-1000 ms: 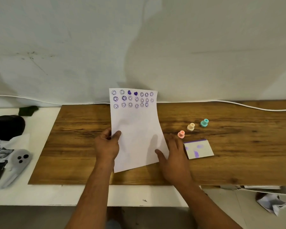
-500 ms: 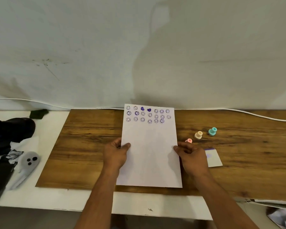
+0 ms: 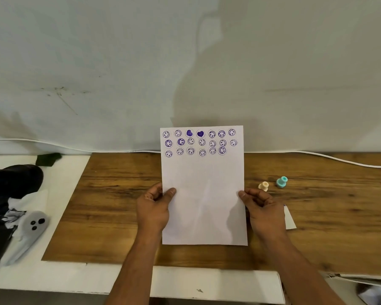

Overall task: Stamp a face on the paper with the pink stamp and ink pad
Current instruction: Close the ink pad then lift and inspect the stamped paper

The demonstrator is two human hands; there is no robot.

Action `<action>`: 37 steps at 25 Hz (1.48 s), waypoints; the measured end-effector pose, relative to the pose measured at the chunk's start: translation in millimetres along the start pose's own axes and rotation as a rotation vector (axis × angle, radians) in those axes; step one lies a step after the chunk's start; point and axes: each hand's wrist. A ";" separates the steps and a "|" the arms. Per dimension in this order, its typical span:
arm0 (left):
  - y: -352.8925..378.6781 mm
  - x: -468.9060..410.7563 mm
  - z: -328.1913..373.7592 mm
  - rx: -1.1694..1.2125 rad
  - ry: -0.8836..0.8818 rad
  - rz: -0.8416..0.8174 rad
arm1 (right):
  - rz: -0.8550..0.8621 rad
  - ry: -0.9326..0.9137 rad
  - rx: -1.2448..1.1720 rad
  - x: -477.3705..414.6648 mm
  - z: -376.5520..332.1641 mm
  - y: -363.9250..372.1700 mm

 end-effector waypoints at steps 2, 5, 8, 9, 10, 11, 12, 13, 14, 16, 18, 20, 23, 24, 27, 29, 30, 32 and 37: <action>2.3 0.3 0.1 0.005 0.012 -0.007 | 0.019 -0.002 -0.014 -1.2 -1.2 -0.4; 4.3 0.2 0.8 0.033 0.027 0.000 | 0.028 -0.007 -0.037 -2.1 -1.3 0.4; 5.2 -0.3 2.2 0.050 0.028 -0.005 | 0.043 -0.011 -0.049 -3.9 -0.7 0.7; 5.4 -0.2 2.7 0.058 0.026 -0.010 | 0.047 -0.013 -0.053 -4.4 -0.6 0.7; 5.9 -0.1 3.2 0.066 0.022 -0.013 | 0.049 -0.015 -0.058 -4.9 -1.0 0.7; 6.2 0.1 3.6 0.072 0.017 -0.013 | 0.050 -0.018 -0.060 -4.9 -1.8 0.8; 6.3 0.4 3.4 0.075 0.014 -0.011 | 0.049 -0.021 -0.059 -4.6 -2.6 0.8; 6.3 0.7 3.3 0.077 0.013 -0.008 | 0.049 -0.022 -0.060 -4.3 -3.2 0.8; 6.1 1.1 3.3 0.079 0.014 -0.007 | 0.051 -0.023 -0.065 -4.1 -3.6 0.8; 6.2 1.4 3.7 0.079 0.017 -0.010 | 0.057 -0.023 -0.070 -4.3 -4.1 0.5; 6.7 1.6 4.4 0.071 0.019 -0.012 | 0.060 -0.018 -0.057 -4.8 -4.5 0.6; 7.7 2.3 5.3 0.070 0.015 -0.012 | 0.058 -0.011 -0.061 -4.9 -4.8 0.2; 7.9 2.6 4.9 0.077 -0.005 0.000 | 0.059 -0.004 -0.047 -3.9 -6.2 -0.3; 7.8 2.4 4.8 0.077 -0.013 0.009 | 0.062 0.000 -0.047 -3.6 -7.1 -0.7; 7.7 1.7 4.4 0.075 -0.025 0.022 | 0.068 0.006 -0.046 -2.2 -10.3 -0.9; 8.2 1.5 4.5 0.073 -0.023 0.020 | 0.070 0.004 -0.034 -1.5 -12.0 -1.1; 8.2 1.3 4.7 0.067 -0.020 0.021 | 0.071 0.003 -0.029 -1.2 -12.7 -0.9; 7.5 0.1 4.5 0.056 -0.015 0.026 | 0.076 -0.006 -0.002 -0.7 -13.6 -0.4; 2.5 -2.1 -3.3 -0.044 -0.019 0.061 | 0.054 -0.125 0.223 4.9 -15.4 2.1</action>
Point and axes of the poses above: each hand's wrist, its own x-axis away from the middle knuckle, its own y-axis out of the palm, z = x × y, and after that the axes turned 4 degrees about x, right-handed
